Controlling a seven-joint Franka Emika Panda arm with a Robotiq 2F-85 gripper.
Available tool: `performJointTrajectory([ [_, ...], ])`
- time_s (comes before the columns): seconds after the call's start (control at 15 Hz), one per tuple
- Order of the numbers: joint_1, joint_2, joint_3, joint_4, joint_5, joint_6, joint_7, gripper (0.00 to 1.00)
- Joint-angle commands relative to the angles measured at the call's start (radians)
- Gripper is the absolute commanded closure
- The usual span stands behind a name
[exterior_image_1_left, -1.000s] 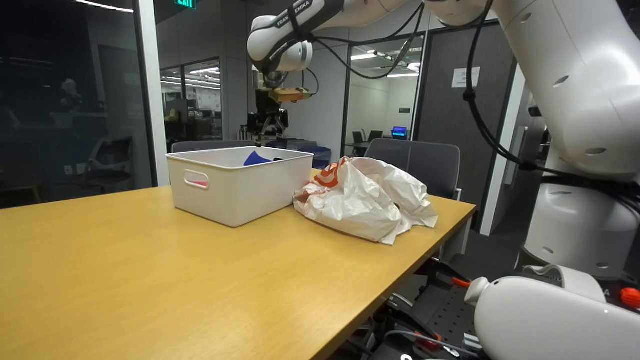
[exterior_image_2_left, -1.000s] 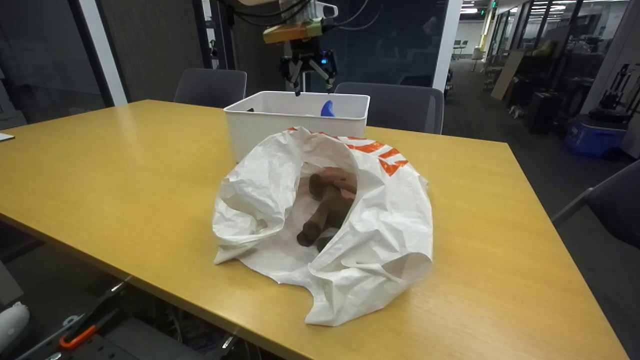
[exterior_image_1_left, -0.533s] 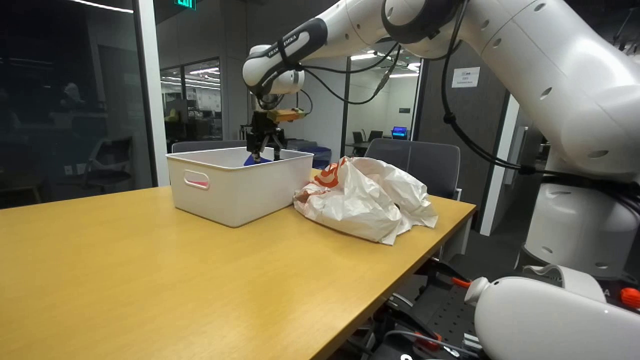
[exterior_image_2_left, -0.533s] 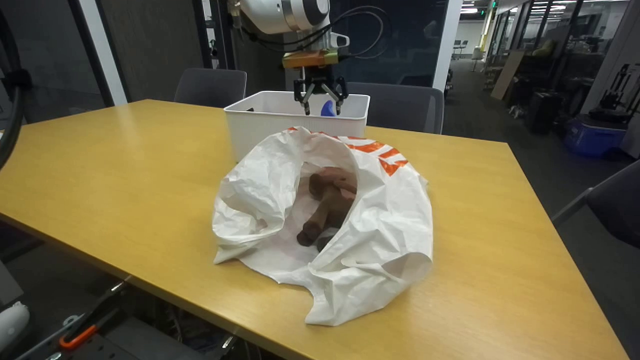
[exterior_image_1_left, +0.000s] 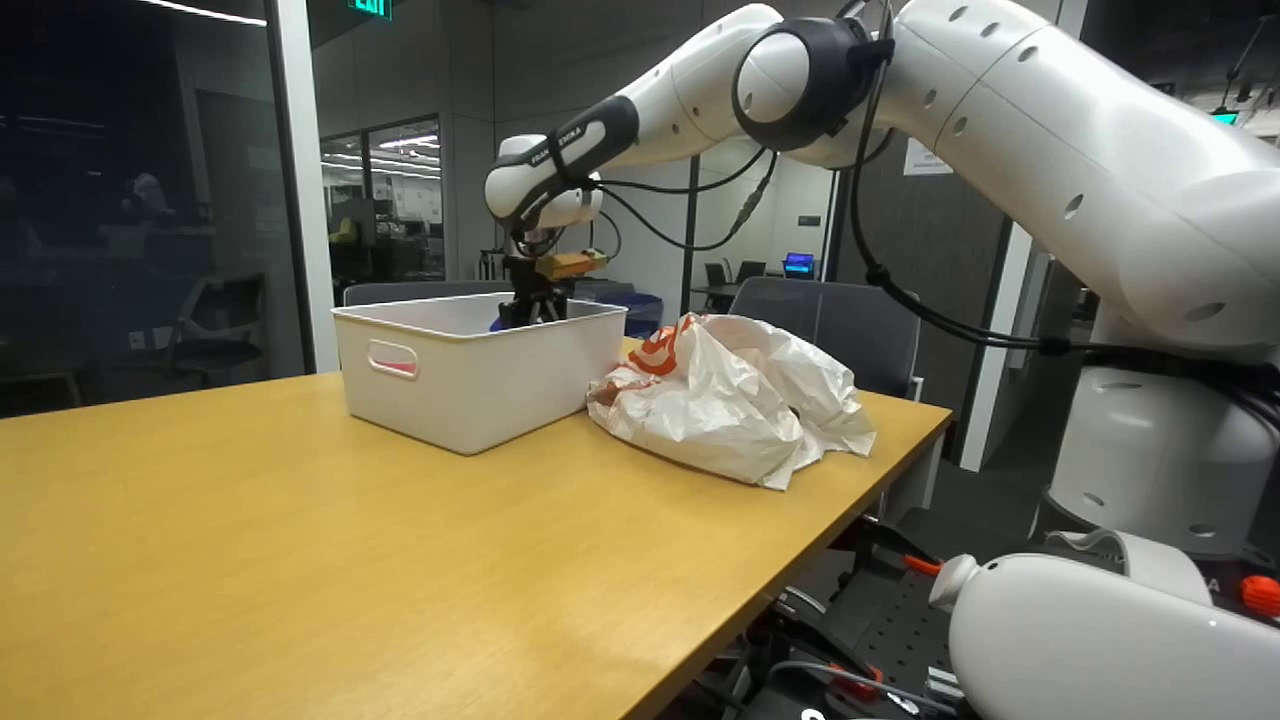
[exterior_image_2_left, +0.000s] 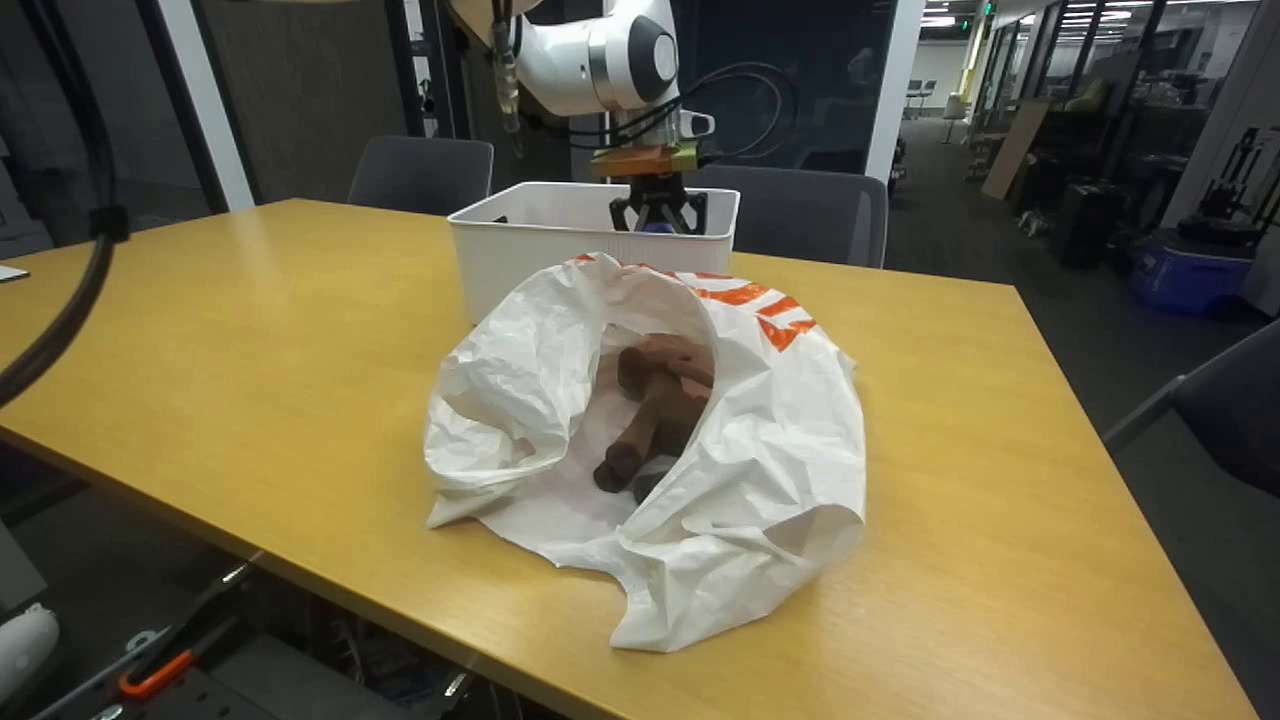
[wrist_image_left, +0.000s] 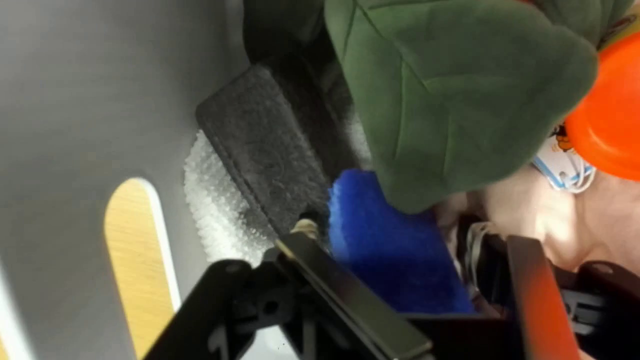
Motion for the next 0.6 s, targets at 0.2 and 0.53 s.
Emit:
performJointTrajectory([
  [0.2, 0.014, -0.019, -0.015, 0.057, 0.001, -0.043, -0.031, 0.82],
  [0.53, 0.022, -0.153, -0.009, -0.028, 0.008, -0.041, -0.011, 0.96],
])
